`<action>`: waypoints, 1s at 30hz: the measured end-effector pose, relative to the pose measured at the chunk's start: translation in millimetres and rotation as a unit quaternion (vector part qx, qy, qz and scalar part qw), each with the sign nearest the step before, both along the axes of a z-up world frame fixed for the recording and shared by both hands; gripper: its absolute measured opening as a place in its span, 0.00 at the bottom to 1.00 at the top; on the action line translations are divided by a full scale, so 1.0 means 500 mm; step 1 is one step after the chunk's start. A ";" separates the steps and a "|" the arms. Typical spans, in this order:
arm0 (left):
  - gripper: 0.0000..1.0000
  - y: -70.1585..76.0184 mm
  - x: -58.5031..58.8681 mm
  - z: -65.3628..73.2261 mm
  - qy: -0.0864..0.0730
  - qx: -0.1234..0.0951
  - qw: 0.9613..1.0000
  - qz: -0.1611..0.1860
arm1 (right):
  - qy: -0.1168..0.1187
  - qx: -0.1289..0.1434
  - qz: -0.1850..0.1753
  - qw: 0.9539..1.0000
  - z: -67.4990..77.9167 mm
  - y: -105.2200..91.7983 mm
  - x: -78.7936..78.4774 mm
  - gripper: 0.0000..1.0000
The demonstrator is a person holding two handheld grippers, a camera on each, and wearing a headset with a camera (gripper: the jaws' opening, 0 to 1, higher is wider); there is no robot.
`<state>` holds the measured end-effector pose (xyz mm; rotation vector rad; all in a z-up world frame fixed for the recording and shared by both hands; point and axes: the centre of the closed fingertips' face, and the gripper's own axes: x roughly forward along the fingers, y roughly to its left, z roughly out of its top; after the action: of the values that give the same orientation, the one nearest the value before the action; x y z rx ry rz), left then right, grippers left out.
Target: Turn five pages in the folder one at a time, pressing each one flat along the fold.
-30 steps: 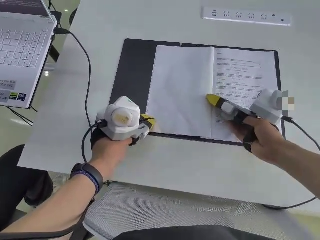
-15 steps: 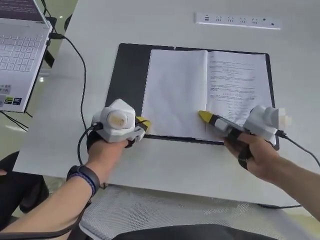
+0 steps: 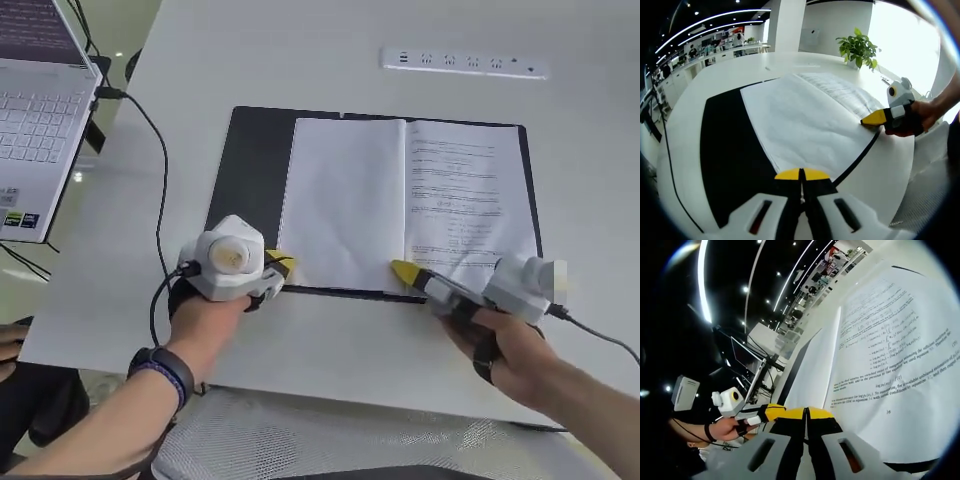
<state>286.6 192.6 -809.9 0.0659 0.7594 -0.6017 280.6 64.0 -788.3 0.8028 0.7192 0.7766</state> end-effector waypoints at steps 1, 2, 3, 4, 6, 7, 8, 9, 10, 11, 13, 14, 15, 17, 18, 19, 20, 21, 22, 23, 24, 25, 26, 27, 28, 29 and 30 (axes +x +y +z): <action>0.00 0.001 0.001 -0.002 0.000 0.000 1.000 0.000 | 0.001 0.001 0.000 1.000 -0.001 -0.001 -0.004 0.00; 0.00 0.001 0.001 -0.001 0.000 0.000 1.000 -0.001 | 0.002 0.001 0.000 1.000 -0.001 -0.001 -0.007 0.00; 0.00 0.001 0.001 -0.001 0.000 0.000 1.000 -0.001 | 0.002 0.001 0.001 1.000 -0.006 -0.006 -0.001 0.00; 0.00 0.001 0.002 -0.003 0.000 0.000 1.000 -0.001 | 0.003 0.000 0.001 1.000 -0.009 -0.008 -0.001 0.00; 0.00 0.002 0.003 -0.005 0.001 0.001 1.000 -0.001 | 0.004 0.000 0.001 1.000 -0.012 -0.010 -0.003 0.00; 0.00 0.002 0.003 -0.005 0.001 0.002 1.000 -0.001 | 0.005 -0.002 0.002 1.000 -0.012 -0.010 -0.004 0.00; 0.00 0.003 0.005 -0.008 0.001 0.002 1.000 -0.001 | 0.009 -0.003 0.003 1.000 -0.014 -0.011 -0.005 0.00; 0.00 0.004 0.006 -0.009 0.001 0.002 1.000 -0.001 | 0.012 -0.003 0.003 1.000 -0.016 -0.013 -0.007 0.00; 0.00 0.004 0.006 -0.009 0.001 0.002 1.000 -0.001 | 0.013 -0.004 0.002 1.000 -0.017 -0.014 -0.007 0.00; 0.00 0.005 0.007 -0.009 0.001 0.002 1.000 -0.001 | 0.013 -0.007 0.003 1.000 -0.020 -0.015 -0.009 0.00; 0.00 0.005 0.008 -0.011 0.000 0.004 1.000 -0.004 | 0.015 -0.009 0.002 1.000 -0.024 -0.017 -0.011 0.00; 0.00 0.005 0.008 -0.011 0.000 0.005 1.000 -0.005 | 0.016 -0.010 0.001 1.000 -0.026 -0.018 -0.012 0.00; 0.00 0.005 0.008 -0.012 0.001 0.006 1.000 -0.005 | 0.017 -0.010 0.000 1.000 -0.028 -0.019 -0.014 0.00; 0.00 0.005 0.008 -0.013 0.003 0.007 1.000 -0.005 | 0.022 -0.012 -0.003 1.000 -0.032 -0.022 -0.016 0.00; 0.00 0.005 0.008 -0.014 0.003 0.007 1.000 -0.005 | 0.025 -0.013 -0.005 1.000 -0.033 -0.023 -0.017 0.00; 0.00 0.005 0.008 -0.014 0.004 0.008 1.000 -0.006 | 0.027 -0.015 -0.006 0.999 -0.034 -0.024 -0.021 0.00; 0.00 0.004 0.007 -0.014 0.005 0.009 1.000 -0.006 | 0.025 -0.022 -0.005 0.999 -0.034 -0.024 -0.025 0.00; 0.00 0.004 0.007 -0.014 0.006 0.010 1.000 -0.006 | 0.022 -0.027 -0.001 0.999 -0.032 -0.021 -0.031 0.00; 0.00 0.004 0.007 -0.014 0.006 0.012 1.000 -0.007 | 0.023 -0.027 0.001 0.999 -0.033 -0.020 -0.033 0.00; 0.00 0.004 0.007 -0.015 0.006 0.013 1.000 -0.007 | 0.025 -0.028 0.002 0.999 -0.034 -0.019 -0.036 0.00; 0.00 0.004 0.007 -0.014 0.007 0.014 1.000 -0.007 | 0.025 -0.030 0.003 0.999 -0.035 -0.020 -0.038 0.00; 0.00 0.004 0.007 -0.014 0.009 0.016 1.000 -0.008 | 0.024 -0.031 0.002 0.999 -0.033 -0.019 -0.039 0.00; 0.00 0.003 0.007 -0.014 0.010 0.017 1.000 -0.009 | 0.022 -0.030 0.002 0.999 -0.031 -0.019 -0.038 0.00; 0.00 0.003 0.007 -0.014 0.012 0.019 1.000 -0.010 | 0.021 -0.030 0.004 0.999 -0.027 -0.017 -0.040 0.00; 0.00 0.003 0.008 -0.015 0.014 0.020 1.000 -0.010 | 0.020 -0.031 0.006 0.999 -0.025 -0.016 -0.041 0.00; 0.00 0.004 0.008 -0.015 0.017 0.019 1.000 -0.009 | 0.017 -0.033 0.011 0.999 -0.020 -0.011 -0.043 0.00; 0.00 0.003 0.006 -0.014 0.022 0.012 1.000 -0.002 | 0.016 -0.034 0.013 0.999 -0.018 -0.010 -0.044 0.00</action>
<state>289.9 194.1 -817.1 0.0767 0.8100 -0.6004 258.5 59.1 -797.2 0.7471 0.7816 0.7613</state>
